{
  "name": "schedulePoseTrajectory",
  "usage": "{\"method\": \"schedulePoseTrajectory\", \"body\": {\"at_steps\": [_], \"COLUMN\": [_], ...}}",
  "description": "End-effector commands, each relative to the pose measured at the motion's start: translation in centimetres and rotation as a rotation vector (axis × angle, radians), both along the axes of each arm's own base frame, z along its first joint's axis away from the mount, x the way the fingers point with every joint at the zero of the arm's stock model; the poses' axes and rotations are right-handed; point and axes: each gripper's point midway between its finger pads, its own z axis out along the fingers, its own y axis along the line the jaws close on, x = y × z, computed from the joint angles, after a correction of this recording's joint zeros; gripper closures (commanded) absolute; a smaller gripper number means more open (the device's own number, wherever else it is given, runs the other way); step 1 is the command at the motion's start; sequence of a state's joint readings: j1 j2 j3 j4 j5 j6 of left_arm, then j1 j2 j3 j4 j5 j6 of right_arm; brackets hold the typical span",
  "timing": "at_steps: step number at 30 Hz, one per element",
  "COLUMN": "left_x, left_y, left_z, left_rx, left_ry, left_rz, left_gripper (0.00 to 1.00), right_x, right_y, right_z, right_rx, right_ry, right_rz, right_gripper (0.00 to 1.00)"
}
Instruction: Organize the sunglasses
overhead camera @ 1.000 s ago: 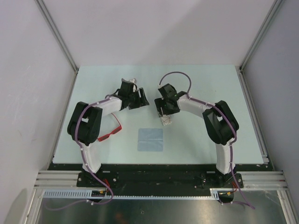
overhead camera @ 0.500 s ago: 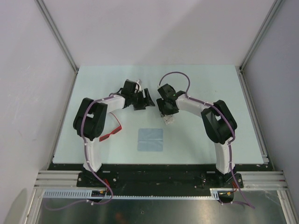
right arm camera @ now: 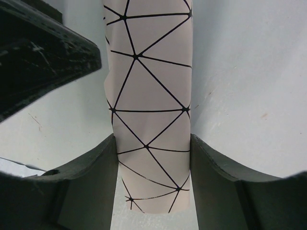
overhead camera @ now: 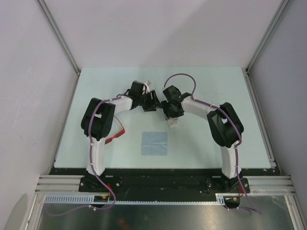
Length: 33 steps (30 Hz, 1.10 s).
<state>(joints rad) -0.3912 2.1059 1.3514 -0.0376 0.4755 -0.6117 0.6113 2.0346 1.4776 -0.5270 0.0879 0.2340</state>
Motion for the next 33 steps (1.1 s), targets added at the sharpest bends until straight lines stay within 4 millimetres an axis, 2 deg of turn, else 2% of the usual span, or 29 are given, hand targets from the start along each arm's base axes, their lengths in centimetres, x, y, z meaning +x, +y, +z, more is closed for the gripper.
{"method": "schedulePoseTrajectory", "body": {"at_steps": [1,6,10,15,19,23,29,33], "left_x": [0.0,0.3,0.6,0.5,0.9,1.2,1.0,0.9], "left_y": [-1.7,-1.3,-0.9,-0.8,-1.2,-1.4,-1.6,-1.7], "left_z": [0.2,-0.1,-0.5,-0.8,0.0,1.0,-0.4,-0.5], "left_rx": [-0.028,0.002,0.032,0.040,0.023,0.012,0.020,0.018], "left_ry": [0.000,-0.021,-0.046,-0.049,-0.061,-0.087,-0.065,-0.061], "left_rz": [-0.035,-0.028,-0.031,-0.038,-0.044,-0.049,-0.054,-0.059], "left_gripper": [0.38,0.42,0.59,0.57,0.50,0.48,0.52,0.49], "right_x": [0.8,0.8,0.7,0.6,0.4,0.3,0.3,0.2], "right_y": [0.7,1.2,1.5,1.6,1.8,1.9,2.6,3.0], "right_z": [1.5,2.1,2.1,1.9,1.8,1.9,2.5,2.8], "right_rx": [0.041,0.093,0.138,0.146,0.155,0.169,0.219,0.239], "right_ry": [-0.020,-0.012,0.018,0.029,0.037,0.044,0.050,0.048], "right_rz": [-0.001,0.013,0.026,0.036,0.049,0.060,0.090,0.113], "right_gripper": [0.66,0.70,0.75,0.76,0.77,0.78,0.80,0.80]}}
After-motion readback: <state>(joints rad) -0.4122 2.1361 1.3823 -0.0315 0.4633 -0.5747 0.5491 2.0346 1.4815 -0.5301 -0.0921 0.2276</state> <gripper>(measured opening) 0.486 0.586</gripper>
